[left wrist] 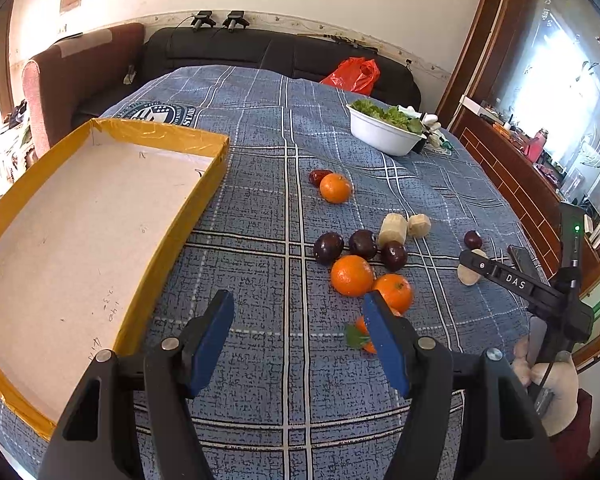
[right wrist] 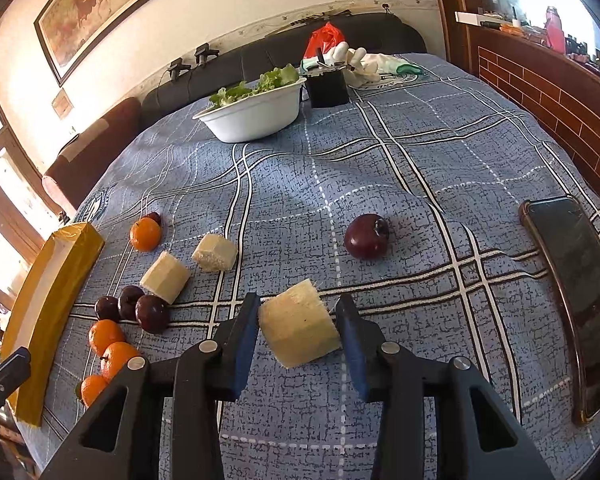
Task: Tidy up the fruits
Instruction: 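Grasp an orange with the left gripper while the right gripper holds the cube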
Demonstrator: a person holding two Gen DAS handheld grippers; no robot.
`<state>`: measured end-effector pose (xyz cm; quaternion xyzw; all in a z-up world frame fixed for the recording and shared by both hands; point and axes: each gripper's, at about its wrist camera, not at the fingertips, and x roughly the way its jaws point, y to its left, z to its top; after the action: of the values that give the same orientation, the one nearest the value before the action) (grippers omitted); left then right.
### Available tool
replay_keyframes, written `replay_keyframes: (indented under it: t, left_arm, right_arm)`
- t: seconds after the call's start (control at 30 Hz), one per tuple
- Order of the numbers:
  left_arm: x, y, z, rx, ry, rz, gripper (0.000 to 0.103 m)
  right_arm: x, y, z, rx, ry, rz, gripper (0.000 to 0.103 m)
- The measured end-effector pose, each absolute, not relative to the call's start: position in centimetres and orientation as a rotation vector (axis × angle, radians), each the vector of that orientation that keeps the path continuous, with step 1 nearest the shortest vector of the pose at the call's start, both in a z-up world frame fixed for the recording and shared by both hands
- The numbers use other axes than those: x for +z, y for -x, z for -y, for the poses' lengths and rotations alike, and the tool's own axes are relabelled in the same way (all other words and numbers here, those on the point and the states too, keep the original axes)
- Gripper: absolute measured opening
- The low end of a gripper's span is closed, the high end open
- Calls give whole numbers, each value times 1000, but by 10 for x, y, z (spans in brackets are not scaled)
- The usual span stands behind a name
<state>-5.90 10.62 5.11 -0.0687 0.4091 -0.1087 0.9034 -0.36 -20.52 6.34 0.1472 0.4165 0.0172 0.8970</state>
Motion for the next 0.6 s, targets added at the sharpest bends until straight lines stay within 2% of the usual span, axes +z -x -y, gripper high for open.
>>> replay_keyframes:
  t: [0.6]
  left_arm:
    - [33, 61, -93, -250, 136, -877, 66]
  right_arm:
    - [64, 6, 212, 49, -348, -855, 42]
